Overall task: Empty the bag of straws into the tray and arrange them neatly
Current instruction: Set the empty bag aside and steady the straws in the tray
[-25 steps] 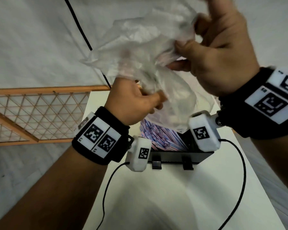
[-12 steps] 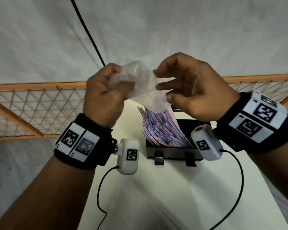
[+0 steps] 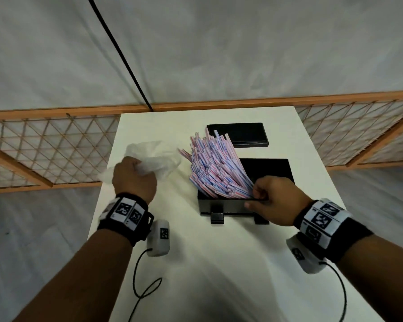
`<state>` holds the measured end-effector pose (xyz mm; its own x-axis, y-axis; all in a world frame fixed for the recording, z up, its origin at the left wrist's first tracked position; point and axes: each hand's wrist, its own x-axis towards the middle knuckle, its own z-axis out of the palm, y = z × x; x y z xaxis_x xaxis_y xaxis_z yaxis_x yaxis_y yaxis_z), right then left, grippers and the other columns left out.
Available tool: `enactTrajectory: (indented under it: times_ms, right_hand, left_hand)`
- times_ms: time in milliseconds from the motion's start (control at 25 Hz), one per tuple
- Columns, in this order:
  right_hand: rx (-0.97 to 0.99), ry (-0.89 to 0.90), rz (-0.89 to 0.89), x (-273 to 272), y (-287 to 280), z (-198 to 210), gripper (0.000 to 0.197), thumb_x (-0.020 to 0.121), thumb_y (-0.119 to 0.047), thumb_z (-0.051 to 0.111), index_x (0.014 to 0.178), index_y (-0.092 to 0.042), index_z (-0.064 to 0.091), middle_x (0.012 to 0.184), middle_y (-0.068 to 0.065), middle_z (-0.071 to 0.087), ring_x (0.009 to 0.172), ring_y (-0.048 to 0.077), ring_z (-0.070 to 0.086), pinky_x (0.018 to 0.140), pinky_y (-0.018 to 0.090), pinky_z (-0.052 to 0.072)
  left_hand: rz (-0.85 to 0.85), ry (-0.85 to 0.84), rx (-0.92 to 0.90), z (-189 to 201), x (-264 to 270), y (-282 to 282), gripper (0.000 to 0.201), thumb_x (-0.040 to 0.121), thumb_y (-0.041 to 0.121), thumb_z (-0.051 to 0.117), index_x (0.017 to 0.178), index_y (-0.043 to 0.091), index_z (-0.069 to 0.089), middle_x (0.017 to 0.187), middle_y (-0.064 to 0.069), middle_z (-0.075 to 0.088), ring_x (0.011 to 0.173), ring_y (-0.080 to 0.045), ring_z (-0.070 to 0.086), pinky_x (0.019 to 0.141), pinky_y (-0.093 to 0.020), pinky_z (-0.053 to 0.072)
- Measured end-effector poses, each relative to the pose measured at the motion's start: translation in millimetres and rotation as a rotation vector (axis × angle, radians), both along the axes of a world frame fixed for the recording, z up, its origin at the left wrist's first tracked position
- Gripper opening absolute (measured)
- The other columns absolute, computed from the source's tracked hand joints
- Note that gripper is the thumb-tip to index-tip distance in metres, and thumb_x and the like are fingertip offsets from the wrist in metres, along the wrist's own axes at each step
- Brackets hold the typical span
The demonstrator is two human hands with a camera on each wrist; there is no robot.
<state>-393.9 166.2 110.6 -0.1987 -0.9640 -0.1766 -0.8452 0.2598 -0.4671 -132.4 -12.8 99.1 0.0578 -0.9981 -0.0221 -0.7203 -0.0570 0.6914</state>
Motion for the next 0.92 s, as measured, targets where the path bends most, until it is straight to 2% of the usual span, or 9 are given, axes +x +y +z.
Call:
enactTrajectory:
  times_ms: [120, 280, 400, 480, 560, 680, 720, 840, 920]
  right_hand:
    - [-0.009, 0.004, -0.021, 1.4, -2.1, -13.7, 0.033, 0.077, -0.041, 0.076, 0.072, -0.018, 0.053, 0.077, -0.002, 0.054, 0.068, 0.015, 0.052, 0.061, 0.025, 0.036]
    - [-0.020, -0.013, -0.019, 1.4, -0.2, -24.3, 0.026, 0.081, -0.033, 0.074, 0.075, -0.019, 0.053, 0.079, -0.003, 0.052, 0.072, 0.017, 0.050, 0.065, 0.026, 0.034]
    - [-0.040, -0.049, -0.014, 1.0, 0.3, -29.9, 0.023, 0.084, -0.022, 0.071, 0.073, -0.022, 0.051, 0.075, -0.009, 0.046, 0.071, 0.017, 0.048, 0.068, 0.025, 0.034]
    - [-0.061, -0.066, 0.020, 1.8, 3.0, -33.2, 0.022, 0.084, -0.017, 0.070, 0.072, -0.020, 0.052, 0.074, -0.009, 0.045, 0.071, 0.017, 0.048, 0.068, 0.026, 0.036]
    - [-0.083, -0.078, 0.027, 3.2, 7.2, -35.5, 0.022, 0.083, -0.015, 0.071, 0.071, -0.020, 0.053, 0.073, -0.009, 0.046, 0.069, 0.015, 0.048, 0.067, 0.027, 0.037]
    - [-0.095, -0.069, -0.001, 4.9, 9.7, -35.5, 0.021, 0.081, -0.019, 0.073, 0.072, -0.021, 0.054, 0.072, -0.010, 0.048, 0.066, 0.007, 0.046, 0.065, 0.024, 0.034]
    - [-0.090, -0.065, -0.015, 5.9, 9.5, -34.3, 0.019, 0.080, -0.022, 0.074, 0.075, -0.020, 0.056, 0.074, -0.009, 0.051, 0.067, 0.009, 0.047, 0.064, 0.022, 0.034]
    - [-0.044, -0.055, -0.013, 8.8, 8.6, -30.8, 0.023, 0.080, -0.032, 0.074, 0.088, -0.018, 0.059, 0.086, -0.003, 0.059, 0.077, 0.015, 0.053, 0.069, 0.023, 0.038]
    - [0.018, -0.031, 0.012, 11.2, 6.6, -30.0, 0.026, 0.082, -0.040, 0.071, 0.090, -0.019, 0.059, 0.089, -0.002, 0.062, 0.080, 0.017, 0.055, 0.071, 0.025, 0.042]
  left_hand:
    - [-0.193, -0.159, 0.247, -29.4, -9.3, 12.1, 0.052, 0.088, 0.030, 0.073, 0.131, 0.004, 0.058, 0.135, -0.021, 0.053, 0.123, -0.038, 0.055, 0.104, -0.037, 0.042]
    - [-0.515, -0.430, 0.483, -65.7, -8.7, 26.5, 0.044, 0.103, 0.039, 0.050, 0.133, 0.008, 0.062, 0.142, -0.017, 0.057, 0.129, -0.034, 0.054, 0.103, -0.032, 0.042]
    - [-0.579, -0.521, 0.522, -76.9, -2.1, 35.1, 0.048, 0.102, 0.030, 0.052, 0.146, 0.014, 0.041, 0.136, -0.017, 0.060, 0.118, -0.034, 0.064, 0.095, -0.035, 0.052]
    - [-0.549, -0.531, 0.463, -76.6, 1.3, 35.9, 0.053, 0.098, 0.028, 0.059, 0.142, 0.011, 0.034, 0.123, -0.018, 0.062, 0.102, -0.034, 0.069, 0.084, -0.037, 0.058]
    - [-0.572, -0.610, 0.373, -74.5, 4.8, 33.6, 0.046, 0.094, 0.030, 0.065, 0.132, 0.013, 0.044, 0.121, -0.014, 0.063, 0.097, -0.029, 0.065, 0.085, -0.036, 0.056]
    - [-0.611, -0.586, 0.345, -74.8, 9.2, 32.3, 0.036, 0.093, 0.034, 0.070, 0.124, 0.018, 0.061, 0.126, -0.006, 0.062, 0.115, -0.023, 0.059, 0.094, -0.027, 0.045]
    - [-0.604, -0.544, 0.369, -74.4, 9.8, 33.4, 0.036, 0.092, 0.035, 0.071, 0.123, 0.019, 0.061, 0.121, -0.005, 0.063, 0.112, -0.022, 0.060, 0.091, -0.025, 0.045]
    - [-0.568, -0.346, 0.336, -67.4, 10.0, 39.5, 0.032, 0.088, 0.028, 0.076, 0.110, 0.022, 0.054, 0.082, -0.002, 0.063, 0.074, -0.016, 0.058, 0.060, -0.015, 0.040]
    - [-0.590, -0.220, 0.232, -57.4, 8.4, 44.7, 0.032, 0.082, 0.028, 0.081, 0.095, 0.022, 0.052, 0.064, 0.004, 0.056, 0.058, -0.008, 0.051, 0.052, -0.010, 0.033]
